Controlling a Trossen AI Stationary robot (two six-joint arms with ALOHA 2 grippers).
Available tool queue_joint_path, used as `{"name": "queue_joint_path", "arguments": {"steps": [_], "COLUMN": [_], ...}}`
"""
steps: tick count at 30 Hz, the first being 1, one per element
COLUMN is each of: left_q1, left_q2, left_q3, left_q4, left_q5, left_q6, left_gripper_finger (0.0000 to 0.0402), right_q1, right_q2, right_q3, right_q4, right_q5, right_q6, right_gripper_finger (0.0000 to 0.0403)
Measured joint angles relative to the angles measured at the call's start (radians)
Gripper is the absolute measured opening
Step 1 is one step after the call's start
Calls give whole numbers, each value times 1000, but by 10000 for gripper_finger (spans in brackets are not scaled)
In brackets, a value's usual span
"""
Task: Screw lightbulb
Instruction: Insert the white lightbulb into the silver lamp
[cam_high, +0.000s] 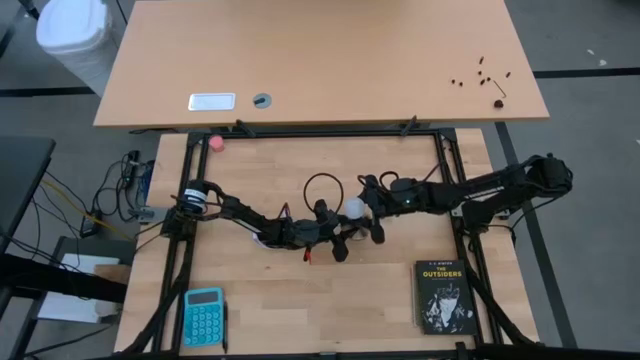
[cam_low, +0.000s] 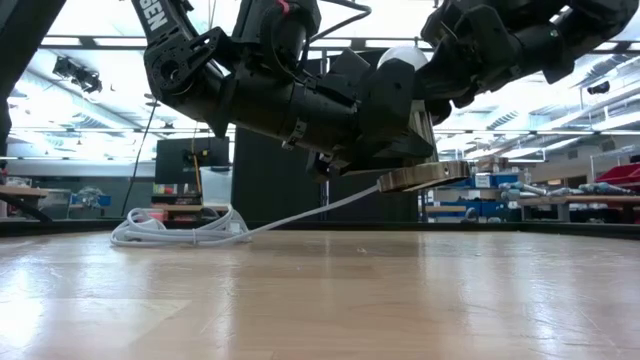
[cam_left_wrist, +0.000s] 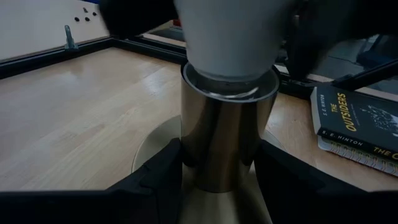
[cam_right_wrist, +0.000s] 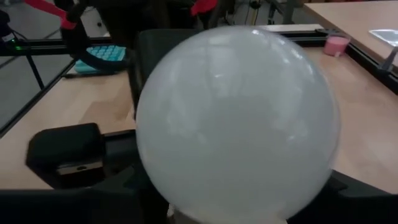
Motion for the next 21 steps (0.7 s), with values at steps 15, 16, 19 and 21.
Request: {"name": "queue_joint_path", "arguments": {"steps": [15, 16, 19, 21], "left_q1": [0, 0, 0, 0], "left_q2": [0, 0, 0, 0], "left_q3": [0, 0, 0, 0], "left_q4": [-1, -1, -1, -1], "left_q5": [0, 0, 14, 15], "left_q6": [0, 0, 0, 0], "left_gripper_finger": [188, 188, 188, 188], "right_q1": [6, 6, 5, 6], "right_q2": [0, 0, 0, 0], "right_q3": [0, 0, 0, 0], "right_q4": [-26, -24, -11, 4], "right_q5": [-16, -17, -16, -16], "right_q6": [-7, -7, -14, -30], "right_gripper_finger": [254, 256, 262, 268]}}
